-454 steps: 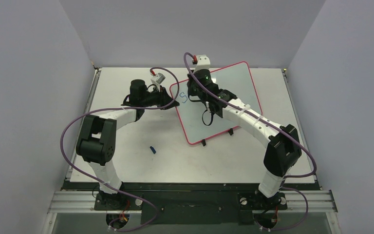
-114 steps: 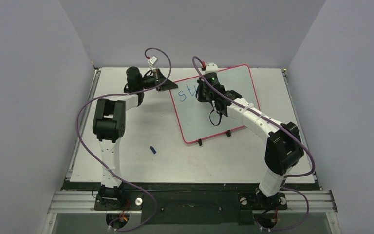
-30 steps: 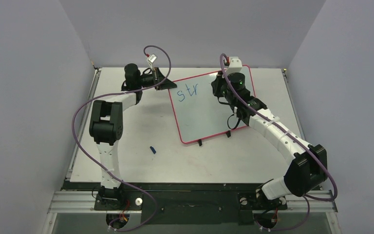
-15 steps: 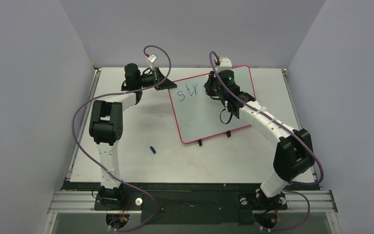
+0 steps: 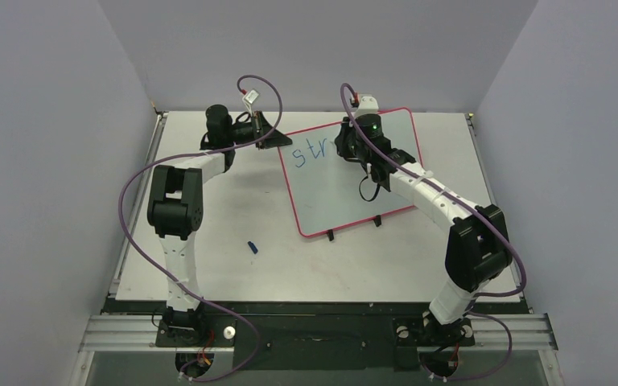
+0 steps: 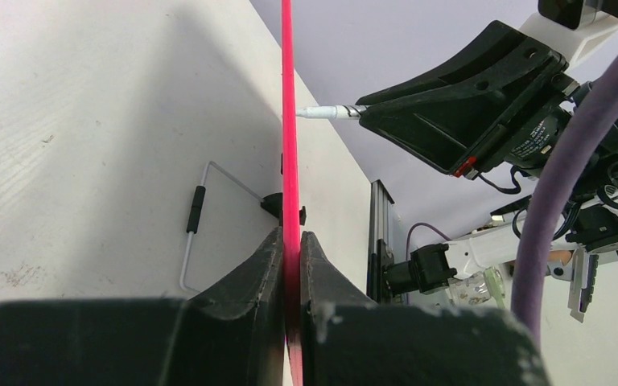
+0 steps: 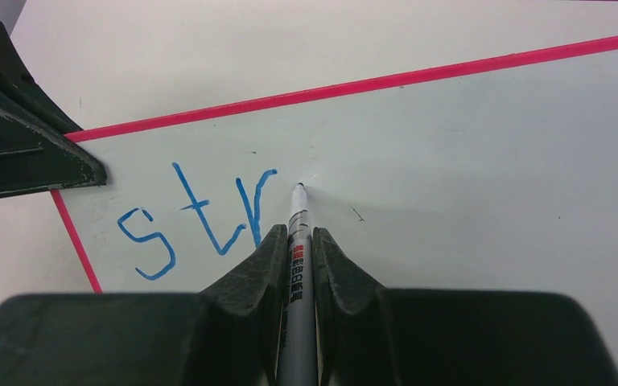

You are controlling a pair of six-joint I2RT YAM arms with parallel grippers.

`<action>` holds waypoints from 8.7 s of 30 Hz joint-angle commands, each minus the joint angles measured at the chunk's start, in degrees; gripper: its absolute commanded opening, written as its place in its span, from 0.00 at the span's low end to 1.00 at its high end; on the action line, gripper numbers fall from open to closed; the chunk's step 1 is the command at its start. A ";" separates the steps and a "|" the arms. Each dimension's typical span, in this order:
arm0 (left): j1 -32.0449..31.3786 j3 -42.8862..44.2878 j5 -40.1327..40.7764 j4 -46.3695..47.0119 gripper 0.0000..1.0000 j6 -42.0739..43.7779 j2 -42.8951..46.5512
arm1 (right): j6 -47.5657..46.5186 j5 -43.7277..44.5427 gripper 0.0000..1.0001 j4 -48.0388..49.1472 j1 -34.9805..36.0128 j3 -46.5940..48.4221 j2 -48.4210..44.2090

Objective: Write a sentence on the whiteboard

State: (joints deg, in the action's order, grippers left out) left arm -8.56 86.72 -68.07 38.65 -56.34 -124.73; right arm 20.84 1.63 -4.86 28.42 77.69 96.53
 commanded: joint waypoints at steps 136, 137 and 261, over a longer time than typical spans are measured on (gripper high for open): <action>-0.89 0.99 -2.74 -2.49 0.00 6.67 6.64 | 2.79 1.80 0.00 -8.76 -5.33 8.71 -1.35; -0.90 0.95 -2.74 -2.55 0.00 6.68 6.61 | 2.80 1.58 0.00 -8.80 -5.56 9.06 -1.13; -1.00 1.00 -2.93 -2.63 0.00 7.20 7.58 | 5.56 -0.53 0.00 -14.09 -12.32 13.50 0.60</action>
State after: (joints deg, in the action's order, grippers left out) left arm -9.23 86.72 -67.24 30.68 -50.33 -121.43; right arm 25.63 2.07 -20.21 16.40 88.36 95.59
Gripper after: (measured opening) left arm 0.037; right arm 0.098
